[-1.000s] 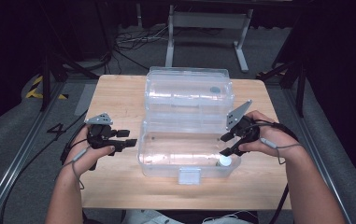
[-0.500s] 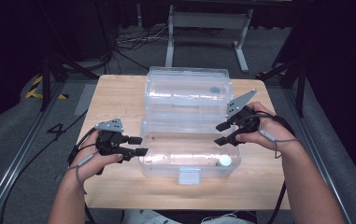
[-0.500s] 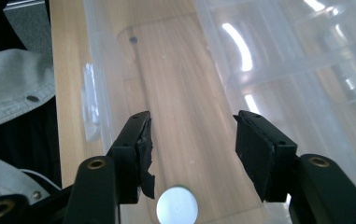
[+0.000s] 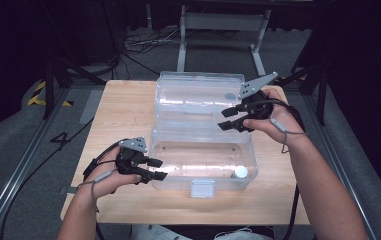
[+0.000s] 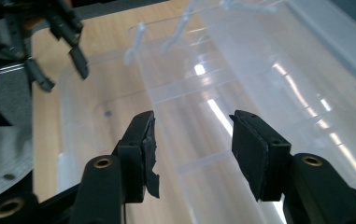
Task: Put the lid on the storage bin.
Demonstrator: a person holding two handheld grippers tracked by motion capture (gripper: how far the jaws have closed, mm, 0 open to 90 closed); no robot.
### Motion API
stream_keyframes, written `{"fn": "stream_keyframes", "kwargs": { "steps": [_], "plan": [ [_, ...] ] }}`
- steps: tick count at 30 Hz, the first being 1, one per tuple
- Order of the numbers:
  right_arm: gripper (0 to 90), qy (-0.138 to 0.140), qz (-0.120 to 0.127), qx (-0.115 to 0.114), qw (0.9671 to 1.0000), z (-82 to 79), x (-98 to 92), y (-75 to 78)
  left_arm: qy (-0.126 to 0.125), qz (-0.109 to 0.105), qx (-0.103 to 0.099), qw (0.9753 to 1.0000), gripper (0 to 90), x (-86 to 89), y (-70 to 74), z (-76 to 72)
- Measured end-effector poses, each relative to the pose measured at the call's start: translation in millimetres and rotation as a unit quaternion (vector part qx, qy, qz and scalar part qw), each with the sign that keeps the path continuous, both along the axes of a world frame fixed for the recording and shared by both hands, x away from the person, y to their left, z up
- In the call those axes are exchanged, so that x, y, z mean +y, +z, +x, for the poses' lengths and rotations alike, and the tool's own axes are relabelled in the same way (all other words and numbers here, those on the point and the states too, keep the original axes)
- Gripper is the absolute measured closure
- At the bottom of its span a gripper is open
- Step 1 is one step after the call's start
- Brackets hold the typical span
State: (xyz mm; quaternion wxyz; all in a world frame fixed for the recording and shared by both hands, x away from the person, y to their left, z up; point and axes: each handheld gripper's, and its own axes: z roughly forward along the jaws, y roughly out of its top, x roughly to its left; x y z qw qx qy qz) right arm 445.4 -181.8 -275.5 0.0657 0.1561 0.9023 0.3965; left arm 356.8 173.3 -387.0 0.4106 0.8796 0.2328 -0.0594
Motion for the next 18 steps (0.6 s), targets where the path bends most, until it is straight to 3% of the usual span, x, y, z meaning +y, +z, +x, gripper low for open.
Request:
{"fn": "stream_keyframes", "kwargs": {
  "steps": [4, 8, 18],
  "plan": [
    [50.4, -0.013, 0.02, -0.01, 0.9997, 12.7, 5.9, 4.4, -0.002, 0.015, 0.006, 0.9999, 49.0, -3.4, -4.7, 0.4],
    [53.8, -0.015, 0.034, 0.002, 0.9993, 26.4, 16.3, 3.0, -0.001, 0.021, 0.011, 0.9997, 49.3, -6.9, -8.8, 2.0],
    [59.3, -0.018, -0.008, 0.009, 0.9998, 51.7, 34.3, -13.2, -0.013, 0.028, 0.023, 0.9993, 52.2, -13.4, -14.1, 3.0]
  ]
}}
